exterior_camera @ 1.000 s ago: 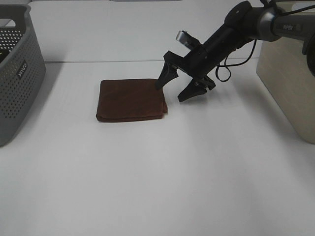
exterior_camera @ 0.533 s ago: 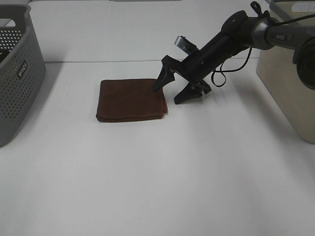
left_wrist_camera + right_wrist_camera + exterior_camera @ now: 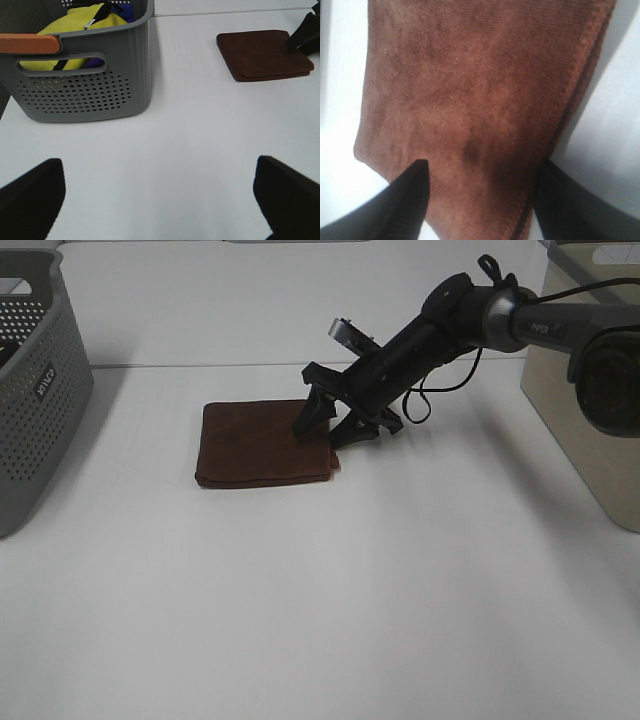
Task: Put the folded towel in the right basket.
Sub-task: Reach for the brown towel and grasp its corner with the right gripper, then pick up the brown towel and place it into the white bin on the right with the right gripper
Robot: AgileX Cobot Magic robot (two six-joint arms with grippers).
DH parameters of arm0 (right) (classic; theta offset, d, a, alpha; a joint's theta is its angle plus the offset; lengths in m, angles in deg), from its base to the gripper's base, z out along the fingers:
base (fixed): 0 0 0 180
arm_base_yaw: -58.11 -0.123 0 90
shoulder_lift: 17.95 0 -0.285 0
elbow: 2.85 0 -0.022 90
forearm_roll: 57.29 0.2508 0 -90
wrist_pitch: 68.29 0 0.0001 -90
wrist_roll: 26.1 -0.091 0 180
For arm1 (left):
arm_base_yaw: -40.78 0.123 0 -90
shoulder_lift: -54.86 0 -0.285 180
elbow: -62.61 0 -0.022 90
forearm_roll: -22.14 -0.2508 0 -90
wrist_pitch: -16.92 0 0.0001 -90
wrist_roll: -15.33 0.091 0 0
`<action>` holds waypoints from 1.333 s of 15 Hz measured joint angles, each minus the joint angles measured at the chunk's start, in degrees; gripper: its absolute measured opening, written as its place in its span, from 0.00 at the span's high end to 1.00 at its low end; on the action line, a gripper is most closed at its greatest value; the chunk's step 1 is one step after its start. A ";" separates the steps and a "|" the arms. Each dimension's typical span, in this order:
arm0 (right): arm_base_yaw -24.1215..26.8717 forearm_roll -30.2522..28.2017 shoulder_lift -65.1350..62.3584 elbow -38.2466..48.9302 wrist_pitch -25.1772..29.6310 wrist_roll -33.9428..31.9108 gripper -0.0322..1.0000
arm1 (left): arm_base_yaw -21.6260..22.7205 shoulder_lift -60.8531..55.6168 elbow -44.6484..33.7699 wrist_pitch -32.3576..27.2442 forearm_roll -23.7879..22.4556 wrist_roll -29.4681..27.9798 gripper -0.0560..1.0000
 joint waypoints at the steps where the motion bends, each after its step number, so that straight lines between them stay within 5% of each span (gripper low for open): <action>1: 0.00 -0.46 0.17 0.00 -0.23 0.06 0.47 | 0.00 0.00 0.00 0.00 0.00 0.00 0.03; 7: 0.00 -0.74 0.74 0.00 -0.17 0.11 0.92 | 0.00 0.00 0.00 0.00 0.00 0.00 0.03; 11: 0.00 -0.97 0.86 -1.49 2.64 0.63 0.92 | 0.00 0.00 0.00 0.00 0.00 0.00 0.03; 15: 0.00 -1.38 0.97 -13.46 9.63 -0.80 0.92 | 0.00 0.00 0.00 0.00 0.00 0.00 0.03; 20: 0.29 -8.37 -5.33 -21.14 10.43 -5.10 0.92 | 0.00 0.00 0.00 0.00 0.00 0.00 0.03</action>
